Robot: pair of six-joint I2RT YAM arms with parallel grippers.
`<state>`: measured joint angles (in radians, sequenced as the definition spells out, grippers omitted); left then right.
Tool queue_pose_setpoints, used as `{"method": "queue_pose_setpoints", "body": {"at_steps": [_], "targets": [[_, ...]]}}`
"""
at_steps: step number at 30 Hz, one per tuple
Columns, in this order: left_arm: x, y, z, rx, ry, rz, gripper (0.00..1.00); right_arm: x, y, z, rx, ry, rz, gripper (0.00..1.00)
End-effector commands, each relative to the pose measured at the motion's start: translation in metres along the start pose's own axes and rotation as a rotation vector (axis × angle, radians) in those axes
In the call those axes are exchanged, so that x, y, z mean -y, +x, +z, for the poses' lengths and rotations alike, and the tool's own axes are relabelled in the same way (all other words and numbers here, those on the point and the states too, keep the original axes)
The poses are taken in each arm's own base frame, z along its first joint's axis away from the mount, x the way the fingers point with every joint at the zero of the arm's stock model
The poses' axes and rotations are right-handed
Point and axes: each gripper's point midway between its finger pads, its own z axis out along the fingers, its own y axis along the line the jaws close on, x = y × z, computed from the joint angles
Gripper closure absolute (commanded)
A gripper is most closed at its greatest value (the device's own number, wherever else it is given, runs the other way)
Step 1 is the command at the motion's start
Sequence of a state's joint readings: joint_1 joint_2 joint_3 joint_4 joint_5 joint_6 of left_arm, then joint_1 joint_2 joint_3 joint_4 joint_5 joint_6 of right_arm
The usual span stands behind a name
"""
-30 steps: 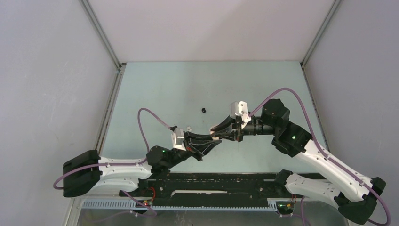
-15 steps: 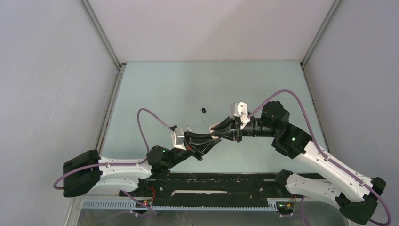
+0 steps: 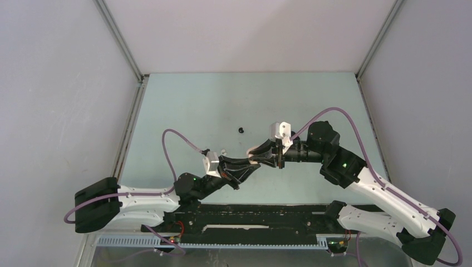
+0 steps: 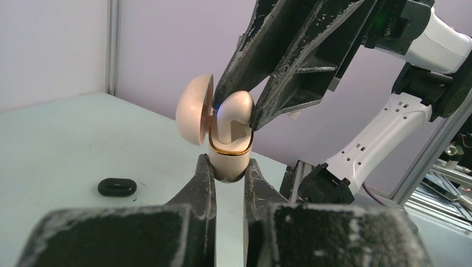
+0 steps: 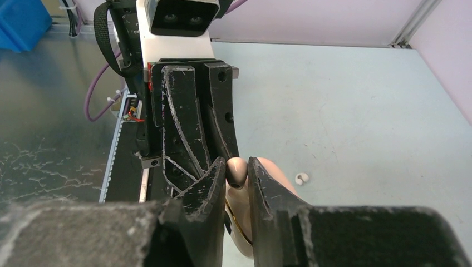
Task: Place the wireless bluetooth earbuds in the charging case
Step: Place the earbud in the charging case.
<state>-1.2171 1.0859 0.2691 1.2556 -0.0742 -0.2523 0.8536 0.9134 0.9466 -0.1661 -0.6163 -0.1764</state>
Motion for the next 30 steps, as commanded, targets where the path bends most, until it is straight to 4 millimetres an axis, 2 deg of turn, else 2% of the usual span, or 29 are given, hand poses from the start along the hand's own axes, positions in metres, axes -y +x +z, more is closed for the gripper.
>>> {"method": "queue_pose_setpoints", "body": {"at_steps": [1, 6, 10, 15, 22, 26, 30], "targets": [[0.019, -0.042, 0.002, 0.155, 0.081, 0.020, 1.00, 0.013, 0.023, 0.000, -0.073, 0.069, 0.029, 0.78], [0.019, -0.041, 0.001, 0.152, 0.083, 0.019, 1.00, 0.013, 0.024, -0.001, -0.076, 0.071, 0.022, 0.73], [0.018, -0.038, 0.002, 0.139, 0.083, 0.021, 1.00, 0.014, 0.026, 0.000, -0.082, 0.067, 0.018, 0.73], [0.018, -0.034, 0.003, 0.125, 0.085, 0.023, 1.00, 0.014, 0.028, 0.000, -0.092, 0.065, 0.009, 0.61], [0.017, -0.028, 0.002, 0.098, 0.077, 0.028, 1.00, 0.006, 0.007, -0.008, -0.082, 0.022, -0.050, 0.54], [0.015, -0.023, 0.002, 0.081, 0.073, 0.032, 1.00, -0.008, -0.009, -0.016, -0.072, -0.043, -0.087, 0.50], [0.015, -0.019, 0.002, 0.069, 0.072, 0.029, 1.00, -0.016, -0.016, -0.025, -0.070, -0.063, -0.124, 0.45]]}}
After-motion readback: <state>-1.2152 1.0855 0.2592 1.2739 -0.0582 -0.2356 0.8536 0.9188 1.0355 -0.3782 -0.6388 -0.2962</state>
